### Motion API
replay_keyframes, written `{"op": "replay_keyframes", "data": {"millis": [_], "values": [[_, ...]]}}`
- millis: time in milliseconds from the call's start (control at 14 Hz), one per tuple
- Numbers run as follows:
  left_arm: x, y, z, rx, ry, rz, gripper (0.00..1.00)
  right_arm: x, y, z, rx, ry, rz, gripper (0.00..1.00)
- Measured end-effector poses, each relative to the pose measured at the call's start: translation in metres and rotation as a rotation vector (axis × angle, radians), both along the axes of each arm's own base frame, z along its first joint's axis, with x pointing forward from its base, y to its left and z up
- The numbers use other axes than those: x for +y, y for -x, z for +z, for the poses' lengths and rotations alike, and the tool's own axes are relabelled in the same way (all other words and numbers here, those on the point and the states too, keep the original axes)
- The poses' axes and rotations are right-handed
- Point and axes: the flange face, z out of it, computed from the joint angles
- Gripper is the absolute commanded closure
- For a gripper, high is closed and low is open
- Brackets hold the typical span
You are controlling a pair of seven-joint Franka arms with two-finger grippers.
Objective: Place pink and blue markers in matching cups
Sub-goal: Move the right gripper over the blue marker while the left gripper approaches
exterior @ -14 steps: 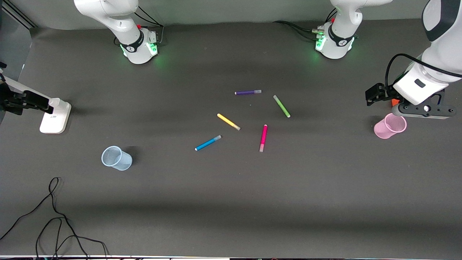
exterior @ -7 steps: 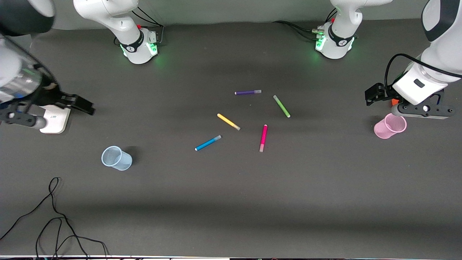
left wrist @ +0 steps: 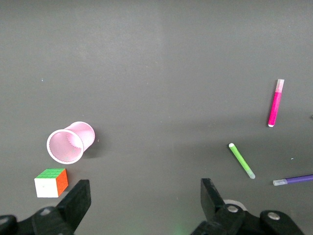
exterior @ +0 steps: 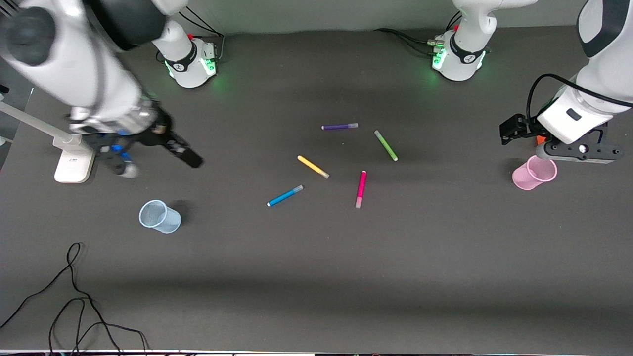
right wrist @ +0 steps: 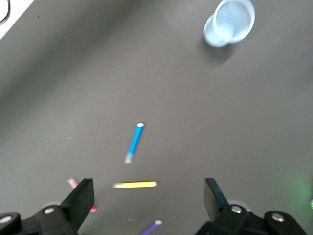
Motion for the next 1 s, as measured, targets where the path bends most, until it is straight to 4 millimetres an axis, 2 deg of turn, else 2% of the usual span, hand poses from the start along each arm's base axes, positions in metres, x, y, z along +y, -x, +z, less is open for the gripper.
{"op": "replay_keyframes", "data": {"millis": [143,286,714,1000], "values": [[0.000,0.000,0.000,0.000,0.000,0.000,0.00,0.041,0.005,-0.018,0.004,0.003,-0.102,0.00],[0.000,0.000,0.000,0.000,0.000,0.000,0.00,0.071,0.006,-0.037,0.018,0.016,-0.189,0.00],[0.000,0.000,0.000,0.001,0.001,0.000,0.00,0.112,0.004,-0.087,0.089,0.047,-0.332,0.00],[0.000,0.000,0.000,0.001,0.001,0.000,0.00,0.133,0.006,-0.098,0.109,0.010,-0.364,0.00]]}}
